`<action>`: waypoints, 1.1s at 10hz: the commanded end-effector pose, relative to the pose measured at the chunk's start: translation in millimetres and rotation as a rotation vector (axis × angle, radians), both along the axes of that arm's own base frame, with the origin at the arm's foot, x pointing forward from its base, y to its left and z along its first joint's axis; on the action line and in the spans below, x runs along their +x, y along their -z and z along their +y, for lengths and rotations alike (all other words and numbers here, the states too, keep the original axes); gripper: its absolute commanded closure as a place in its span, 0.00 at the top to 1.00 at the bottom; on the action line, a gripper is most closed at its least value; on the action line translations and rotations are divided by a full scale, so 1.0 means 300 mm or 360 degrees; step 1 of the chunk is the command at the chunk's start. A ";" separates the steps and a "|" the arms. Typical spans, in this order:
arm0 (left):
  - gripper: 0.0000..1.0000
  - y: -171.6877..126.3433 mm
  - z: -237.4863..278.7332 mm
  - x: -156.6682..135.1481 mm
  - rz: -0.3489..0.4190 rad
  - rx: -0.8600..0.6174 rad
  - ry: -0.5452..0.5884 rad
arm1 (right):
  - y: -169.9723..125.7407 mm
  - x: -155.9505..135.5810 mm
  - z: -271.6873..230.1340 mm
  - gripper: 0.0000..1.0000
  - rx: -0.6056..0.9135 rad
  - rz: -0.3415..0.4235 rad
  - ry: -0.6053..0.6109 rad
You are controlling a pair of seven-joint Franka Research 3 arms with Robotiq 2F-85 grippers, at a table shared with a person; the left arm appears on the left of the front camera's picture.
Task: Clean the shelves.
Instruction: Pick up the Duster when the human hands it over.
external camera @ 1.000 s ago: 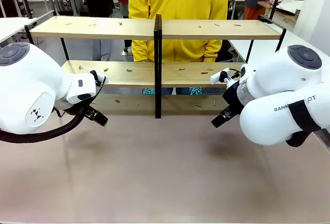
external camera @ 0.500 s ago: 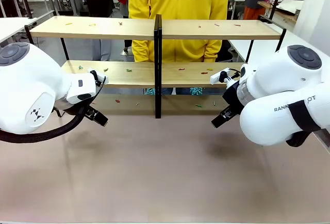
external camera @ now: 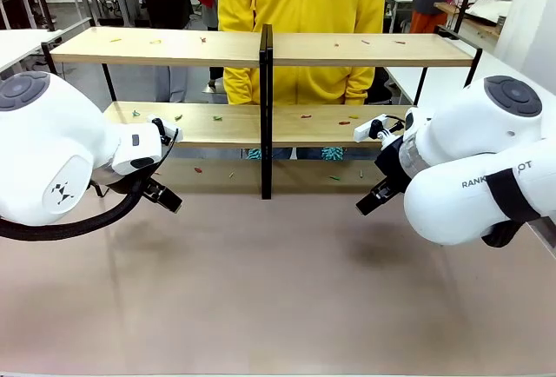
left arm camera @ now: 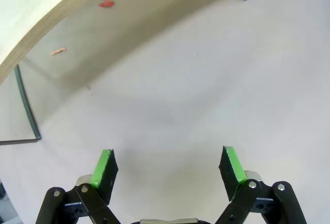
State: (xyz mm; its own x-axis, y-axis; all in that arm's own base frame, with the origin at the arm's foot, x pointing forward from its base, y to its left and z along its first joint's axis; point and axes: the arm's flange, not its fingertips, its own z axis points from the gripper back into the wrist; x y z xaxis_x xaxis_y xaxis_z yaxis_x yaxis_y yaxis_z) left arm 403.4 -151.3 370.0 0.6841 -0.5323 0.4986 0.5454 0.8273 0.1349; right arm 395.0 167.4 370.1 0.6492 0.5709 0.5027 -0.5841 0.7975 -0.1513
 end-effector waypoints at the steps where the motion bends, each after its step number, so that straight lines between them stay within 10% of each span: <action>1: 1.00 0.000 0.000 0.000 -0.0001 0.0000 0.0001 | -0.002 0.000 0.000 1.00 0.0002 -0.0002 0.0001; 4: 1.00 0.000 0.000 0.000 0.0000 0.0000 0.0000 | 0.000 0.000 0.000 1.00 0.0000 0.0000 0.0000; 6: 1.00 -0.134 0.150 -0.144 -0.0115 -0.0075 0.0242 | -0.174 -0.132 -0.128 1.00 0.0093 -0.0027 -0.0076; 11: 1.00 -0.443 0.569 -0.550 -0.0812 -0.0787 0.0303 | -0.572 -0.459 -0.487 1.00 0.0493 -0.0422 0.0082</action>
